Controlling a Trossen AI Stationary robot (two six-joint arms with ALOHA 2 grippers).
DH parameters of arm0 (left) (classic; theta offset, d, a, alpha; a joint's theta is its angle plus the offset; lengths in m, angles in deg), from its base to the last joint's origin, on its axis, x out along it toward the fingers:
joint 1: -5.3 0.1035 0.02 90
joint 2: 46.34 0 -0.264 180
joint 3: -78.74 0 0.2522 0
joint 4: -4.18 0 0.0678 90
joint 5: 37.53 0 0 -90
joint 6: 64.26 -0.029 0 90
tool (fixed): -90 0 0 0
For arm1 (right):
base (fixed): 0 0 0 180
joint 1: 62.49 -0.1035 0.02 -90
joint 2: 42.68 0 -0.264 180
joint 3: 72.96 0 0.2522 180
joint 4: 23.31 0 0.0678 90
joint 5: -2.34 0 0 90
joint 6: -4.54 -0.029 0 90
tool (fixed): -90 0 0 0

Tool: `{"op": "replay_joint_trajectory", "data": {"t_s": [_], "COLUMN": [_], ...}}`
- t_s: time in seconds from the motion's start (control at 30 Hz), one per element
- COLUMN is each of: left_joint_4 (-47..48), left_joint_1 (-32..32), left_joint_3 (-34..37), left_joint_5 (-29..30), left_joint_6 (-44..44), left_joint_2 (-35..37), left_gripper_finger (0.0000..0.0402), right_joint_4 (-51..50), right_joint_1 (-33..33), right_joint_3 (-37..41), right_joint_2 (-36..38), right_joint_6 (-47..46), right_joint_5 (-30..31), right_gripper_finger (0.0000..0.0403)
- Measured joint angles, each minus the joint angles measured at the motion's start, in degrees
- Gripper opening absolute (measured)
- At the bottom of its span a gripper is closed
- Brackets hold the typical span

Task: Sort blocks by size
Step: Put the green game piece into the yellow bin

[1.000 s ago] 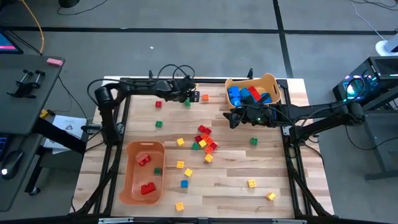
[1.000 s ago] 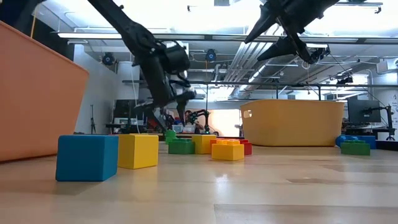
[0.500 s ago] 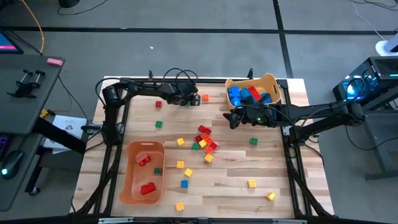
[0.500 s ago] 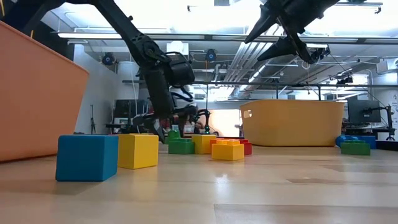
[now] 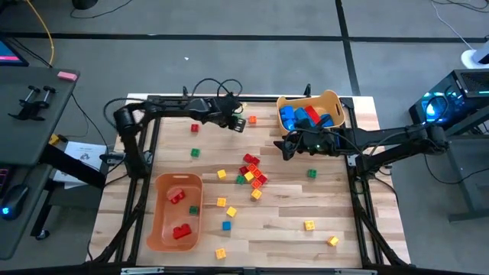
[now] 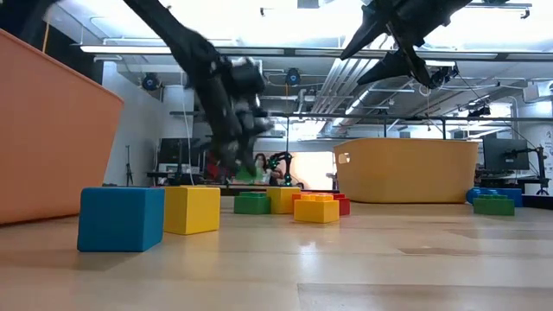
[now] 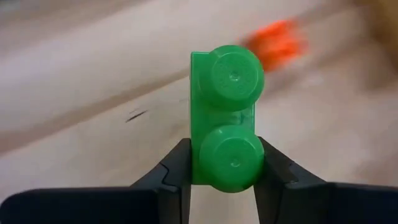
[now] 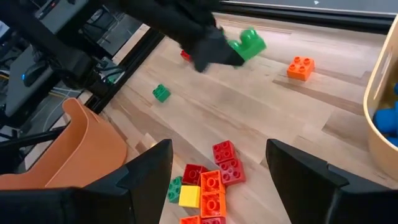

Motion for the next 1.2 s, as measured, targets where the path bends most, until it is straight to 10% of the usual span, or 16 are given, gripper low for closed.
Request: {"op": "replay_joint_trajectory", "data": {"t_s": [0.33,0.73,1.2], "left_joint_4": [5.95,31.70,31.90], "left_joint_1": [-16.25,-49.80,-49.73], "left_joint_3": [0.26,0.42,0.42], "left_joint_5": [-0.86,21.91,25.56], "left_joint_6": [-19.00,16.97,17.39], "left_joint_2": [23.18,30.00,30.04], "left_gripper_finger": [0.0087,0.0087,0.0087], "right_joint_4": [1.91,2.19,2.16], "right_joint_1": [0.66,5.48,8.93], "right_joint_3": [0.00,0.00,0.00], "right_joint_2": [0.00,0.00,0.00], "right_joint_6": [0.69,5.22,5.96], "right_joint_5": [6.53,3.96,-2.40], "right_gripper_finger": [0.0256,0.0256,0.0256]}}
